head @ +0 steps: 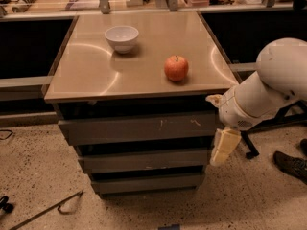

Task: Open top drawer

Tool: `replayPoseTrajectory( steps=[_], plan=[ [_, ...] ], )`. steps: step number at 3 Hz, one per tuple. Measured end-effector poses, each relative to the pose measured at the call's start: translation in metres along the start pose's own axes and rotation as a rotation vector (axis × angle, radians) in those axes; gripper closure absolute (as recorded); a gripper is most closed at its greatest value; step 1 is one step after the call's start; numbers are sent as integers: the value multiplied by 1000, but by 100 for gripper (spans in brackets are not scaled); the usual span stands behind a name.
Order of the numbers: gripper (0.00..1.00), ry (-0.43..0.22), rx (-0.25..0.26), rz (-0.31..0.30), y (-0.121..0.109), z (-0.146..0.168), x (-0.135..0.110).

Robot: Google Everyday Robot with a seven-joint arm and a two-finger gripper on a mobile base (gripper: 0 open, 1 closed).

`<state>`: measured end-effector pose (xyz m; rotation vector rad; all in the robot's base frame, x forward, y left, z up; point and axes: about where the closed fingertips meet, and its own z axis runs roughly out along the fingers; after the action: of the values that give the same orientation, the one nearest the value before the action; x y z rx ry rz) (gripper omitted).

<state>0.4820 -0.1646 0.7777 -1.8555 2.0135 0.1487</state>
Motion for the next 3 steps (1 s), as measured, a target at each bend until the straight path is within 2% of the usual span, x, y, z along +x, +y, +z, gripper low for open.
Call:
replayPoseTrajectory(
  steps=[1,2,3],
  plan=[
    [0,-24,-15,-63,-2,31,-10],
    [0,-29,-24,-100,-7,57,-14],
    [0,-47,1,-128,-17,78,-13]
  ],
)
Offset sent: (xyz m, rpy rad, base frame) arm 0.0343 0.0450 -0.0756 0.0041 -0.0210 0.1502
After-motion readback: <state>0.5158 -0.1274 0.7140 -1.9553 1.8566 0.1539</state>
